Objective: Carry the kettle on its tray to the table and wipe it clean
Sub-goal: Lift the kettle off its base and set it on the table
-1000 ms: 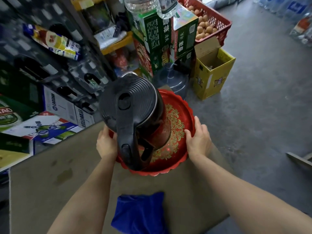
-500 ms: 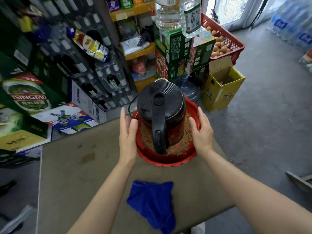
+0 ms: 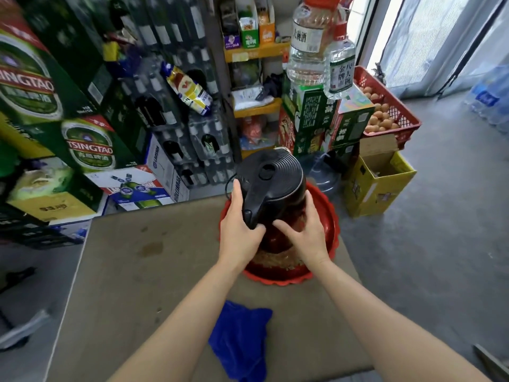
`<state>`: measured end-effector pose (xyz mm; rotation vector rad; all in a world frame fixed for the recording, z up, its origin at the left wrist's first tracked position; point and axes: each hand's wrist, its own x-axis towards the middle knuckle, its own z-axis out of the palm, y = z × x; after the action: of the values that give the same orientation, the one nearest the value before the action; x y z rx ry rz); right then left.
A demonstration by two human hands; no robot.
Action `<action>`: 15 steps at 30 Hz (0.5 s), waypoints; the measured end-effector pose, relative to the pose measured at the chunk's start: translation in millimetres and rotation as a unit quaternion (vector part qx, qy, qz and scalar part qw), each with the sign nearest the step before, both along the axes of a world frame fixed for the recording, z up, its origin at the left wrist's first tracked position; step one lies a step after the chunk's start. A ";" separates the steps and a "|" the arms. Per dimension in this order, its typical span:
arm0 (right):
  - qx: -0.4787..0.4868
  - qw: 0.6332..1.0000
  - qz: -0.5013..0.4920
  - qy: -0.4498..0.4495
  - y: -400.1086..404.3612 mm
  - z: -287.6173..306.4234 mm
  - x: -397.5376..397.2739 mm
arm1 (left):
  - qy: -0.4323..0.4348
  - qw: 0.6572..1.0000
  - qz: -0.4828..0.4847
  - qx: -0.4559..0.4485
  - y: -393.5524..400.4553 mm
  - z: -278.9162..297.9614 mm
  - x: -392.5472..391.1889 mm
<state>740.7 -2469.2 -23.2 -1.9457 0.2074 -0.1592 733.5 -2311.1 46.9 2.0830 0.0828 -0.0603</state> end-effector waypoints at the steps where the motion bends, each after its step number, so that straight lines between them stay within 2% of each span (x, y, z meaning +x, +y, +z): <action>1: -0.006 1.000 -0.010 -0.004 3.8 3.4 1.2 | 0.000 1.000 0.008 -0.007 1.1 1.7 2.4; 8: -0.004 0.998 -0.034 -0.049 33.0 28.9 5.2 | -0.038 0.998 0.025 -0.035 32.6 29.5 2.1; 15: 0.019 0.998 -0.007 -0.065 118.4 53.8 -4.8 | -0.056 0.997 0.051 -0.003 119.4 55.5 -16.7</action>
<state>735.9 -2350.8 30.6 -1.8886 0.1375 -0.2886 716.8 -2191.7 102.4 2.0681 0.1216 0.1180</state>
